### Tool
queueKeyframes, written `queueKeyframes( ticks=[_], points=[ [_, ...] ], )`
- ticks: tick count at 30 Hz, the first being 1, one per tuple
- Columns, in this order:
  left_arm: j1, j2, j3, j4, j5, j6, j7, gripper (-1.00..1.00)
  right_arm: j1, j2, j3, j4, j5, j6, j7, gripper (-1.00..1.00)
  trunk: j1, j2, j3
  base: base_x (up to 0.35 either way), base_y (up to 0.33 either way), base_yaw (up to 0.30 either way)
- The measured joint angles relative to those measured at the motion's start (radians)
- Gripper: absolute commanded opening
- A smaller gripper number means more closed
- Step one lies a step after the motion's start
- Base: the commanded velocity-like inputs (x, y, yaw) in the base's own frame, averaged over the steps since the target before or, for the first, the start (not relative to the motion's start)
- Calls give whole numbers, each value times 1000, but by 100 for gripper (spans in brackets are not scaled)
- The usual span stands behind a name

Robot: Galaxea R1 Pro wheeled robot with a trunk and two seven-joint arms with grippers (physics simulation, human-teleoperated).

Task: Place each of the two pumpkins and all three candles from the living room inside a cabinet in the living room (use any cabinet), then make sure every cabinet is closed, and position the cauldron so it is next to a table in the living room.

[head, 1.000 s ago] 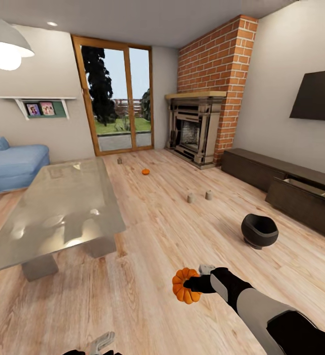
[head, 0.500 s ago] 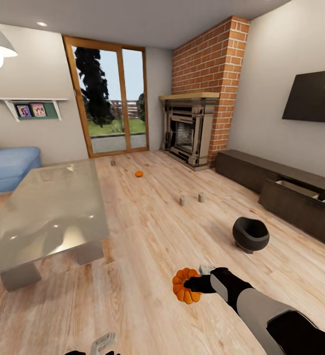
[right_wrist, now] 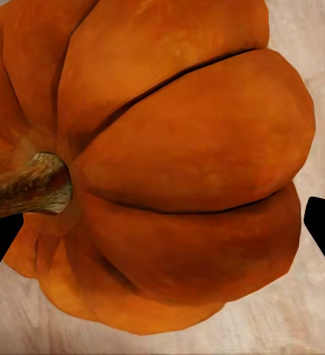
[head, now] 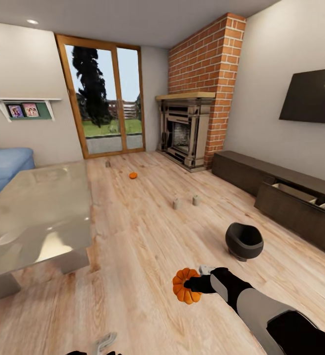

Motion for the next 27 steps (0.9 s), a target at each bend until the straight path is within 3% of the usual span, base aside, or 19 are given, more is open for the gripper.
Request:
queueKeyframes(
  ticks=[20,27],
  points=[
    [0,0,1,11,1,-2,0,100,0,1,1,0,1,0,5,-100,0,0,4,242,-252,18],
    [0,0,1,33,1,-47,0,100,0,2,1,0,2,0,5,-100,0,0,14,261,-230,87]
  ],
)
